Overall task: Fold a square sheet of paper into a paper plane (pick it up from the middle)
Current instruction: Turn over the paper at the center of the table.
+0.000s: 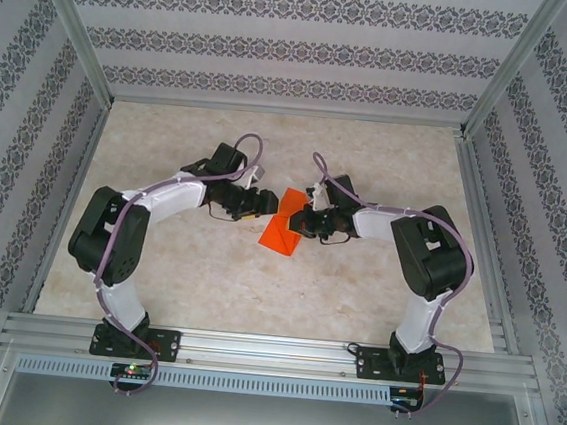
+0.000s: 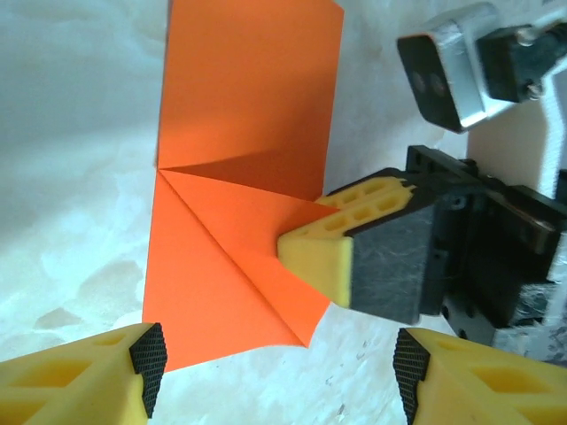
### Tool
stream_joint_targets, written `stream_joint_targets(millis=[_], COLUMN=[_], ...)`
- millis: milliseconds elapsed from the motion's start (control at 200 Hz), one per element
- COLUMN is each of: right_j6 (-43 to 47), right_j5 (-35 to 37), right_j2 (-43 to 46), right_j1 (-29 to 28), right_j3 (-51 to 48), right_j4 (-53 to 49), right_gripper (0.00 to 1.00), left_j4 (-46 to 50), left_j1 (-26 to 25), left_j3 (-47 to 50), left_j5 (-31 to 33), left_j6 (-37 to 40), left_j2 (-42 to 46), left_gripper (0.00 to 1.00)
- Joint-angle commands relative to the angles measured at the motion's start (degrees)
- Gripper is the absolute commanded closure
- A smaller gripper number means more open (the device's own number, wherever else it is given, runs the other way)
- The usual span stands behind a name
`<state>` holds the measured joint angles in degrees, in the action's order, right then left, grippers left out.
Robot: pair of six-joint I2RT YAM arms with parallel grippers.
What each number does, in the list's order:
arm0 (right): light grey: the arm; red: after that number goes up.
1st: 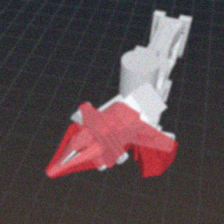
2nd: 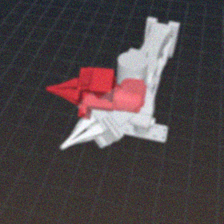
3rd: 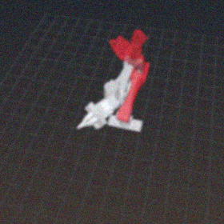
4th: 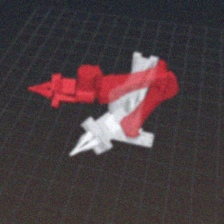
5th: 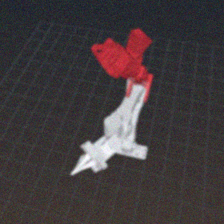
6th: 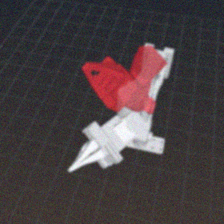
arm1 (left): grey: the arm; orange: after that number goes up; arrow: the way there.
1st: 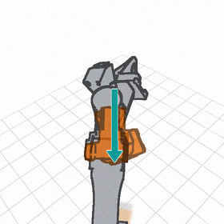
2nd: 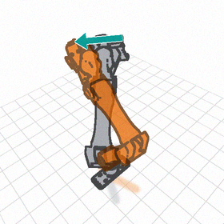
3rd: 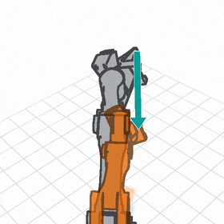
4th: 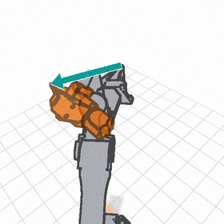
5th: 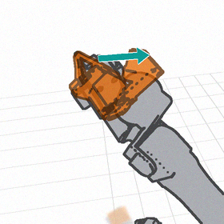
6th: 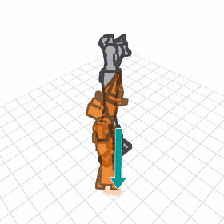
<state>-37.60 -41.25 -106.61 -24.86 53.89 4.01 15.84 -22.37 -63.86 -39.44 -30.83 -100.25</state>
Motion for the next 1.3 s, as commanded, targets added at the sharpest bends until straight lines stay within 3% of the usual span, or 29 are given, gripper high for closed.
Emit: stream_joint_targets(millis=[0,265,380,555,769,894,1049,1294], right_j6=[-2.46,-6.60,-8.38,-12.17,-14.19,-16.68,-17.64,-19.19], right_j5=[-3.74,-7.19,-7.61,-9.40,-9.96,-10.72,-10.82,-10.22], right_j2=[3.86,8.40,10.11,11.19,11.95,11.85,11.47,10.57], right_j1=[0.72,1.64,2.01,2.27,2.25,2.40,2.53,3.50], right_j3=[-1.15,-2.98,-3.63,-3.98,-2.84,-3.26,-2.91,-3.22], right_j4=[3.79,8.24,10.23,15.06,16.68,20.41,21.41,22.43], right_gripper=[1.00,1.00,1.00,1.00,1.00,1.00,1.00,1.00], left_j4=[-16.37,-32.21,-43.44,-48.08,-45.01,-36.70,-40.98,-39.68], left_j1=[0.90,2.53,3.42,3.37,1.86,1.26,0.88,0.46], left_j3=[5.60,12.05,15.11,13.85,10.85,8.83,8.50,7.69], left_j5=[-3.27,-3.67,-4.33,-6.16,-8.77,-7.26,-9.40,-11.01], left_j6=[-10.82,-22.64,-31.30,-34.70,-33.22,-28.30,-31.05,-30.48], left_j2=[3.13,6.20,4.86,3.39,2.78,3.32,3.27,4.00], left_gripper=[0.28,0.26,0.26,0.26,0.28,0.30,0.33,0.44])
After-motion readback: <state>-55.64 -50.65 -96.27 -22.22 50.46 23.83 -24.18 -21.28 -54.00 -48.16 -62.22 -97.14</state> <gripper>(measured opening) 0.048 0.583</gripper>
